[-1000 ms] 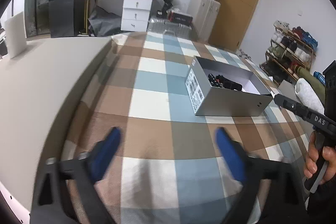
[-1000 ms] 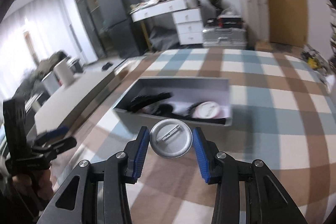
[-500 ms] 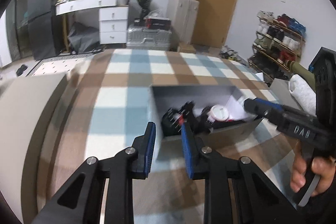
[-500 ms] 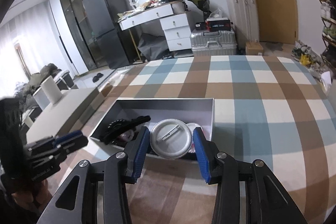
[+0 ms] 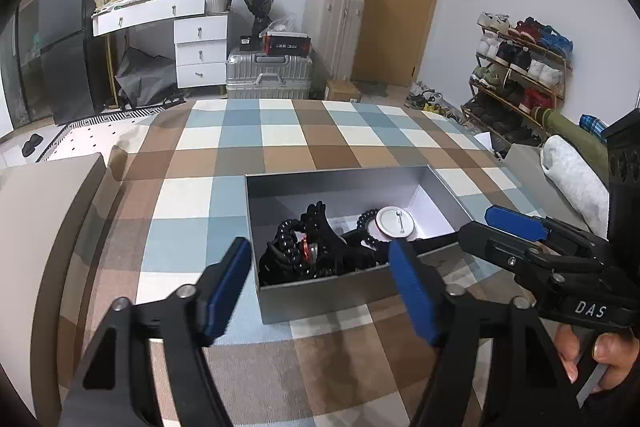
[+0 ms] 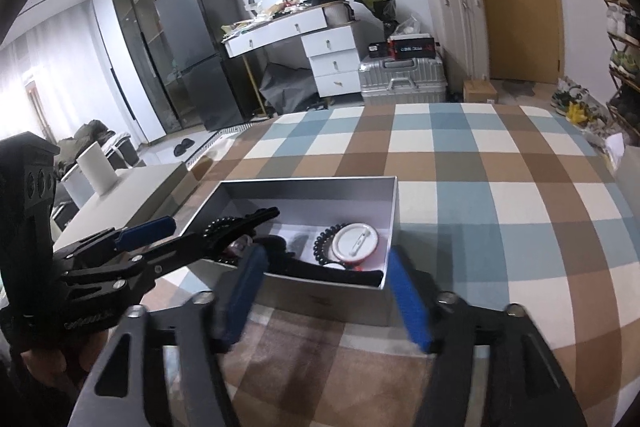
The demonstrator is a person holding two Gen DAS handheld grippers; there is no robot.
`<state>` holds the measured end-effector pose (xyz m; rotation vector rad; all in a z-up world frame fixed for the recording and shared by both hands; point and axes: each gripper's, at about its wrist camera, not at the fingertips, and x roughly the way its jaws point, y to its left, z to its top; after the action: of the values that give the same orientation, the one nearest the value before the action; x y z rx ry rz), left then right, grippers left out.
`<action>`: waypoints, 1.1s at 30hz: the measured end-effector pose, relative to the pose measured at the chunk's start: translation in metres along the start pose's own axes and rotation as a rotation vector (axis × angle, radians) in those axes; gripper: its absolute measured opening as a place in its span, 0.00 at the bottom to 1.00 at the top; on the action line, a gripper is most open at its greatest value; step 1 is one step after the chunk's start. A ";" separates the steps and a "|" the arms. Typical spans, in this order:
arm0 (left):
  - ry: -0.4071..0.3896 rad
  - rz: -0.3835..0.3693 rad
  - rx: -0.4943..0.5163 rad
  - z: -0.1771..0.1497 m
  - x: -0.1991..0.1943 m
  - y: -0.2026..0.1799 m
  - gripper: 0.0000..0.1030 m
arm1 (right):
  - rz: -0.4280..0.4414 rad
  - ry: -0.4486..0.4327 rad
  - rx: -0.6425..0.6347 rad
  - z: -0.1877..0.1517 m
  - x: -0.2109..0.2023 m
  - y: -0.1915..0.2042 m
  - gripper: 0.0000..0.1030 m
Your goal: Organize jewelry
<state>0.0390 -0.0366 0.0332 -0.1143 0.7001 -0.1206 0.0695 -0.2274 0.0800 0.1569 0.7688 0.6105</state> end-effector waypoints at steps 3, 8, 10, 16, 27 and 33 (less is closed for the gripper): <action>0.004 0.030 0.011 -0.002 0.000 -0.003 0.80 | 0.005 0.008 0.001 -0.002 -0.002 0.002 0.80; 0.002 0.057 0.016 -0.010 0.002 -0.004 0.90 | -0.024 -0.023 -0.014 -0.006 -0.006 0.004 1.00; -0.014 0.066 0.015 -0.014 0.000 -0.003 0.97 | -0.034 -0.042 -0.033 -0.009 -0.008 0.005 1.00; -0.070 0.085 0.019 -0.024 -0.008 -0.001 0.97 | -0.074 -0.071 -0.110 -0.019 -0.013 0.012 1.00; -0.161 0.071 -0.010 -0.031 -0.012 0.007 0.97 | -0.060 -0.153 -0.165 -0.033 -0.026 0.016 1.00; -0.164 0.070 0.013 -0.032 -0.012 0.004 0.98 | -0.045 -0.155 -0.158 -0.036 -0.024 0.014 1.00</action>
<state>0.0096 -0.0325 0.0156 -0.0861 0.5385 -0.0474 0.0245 -0.2324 0.0738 0.0409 0.5699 0.6065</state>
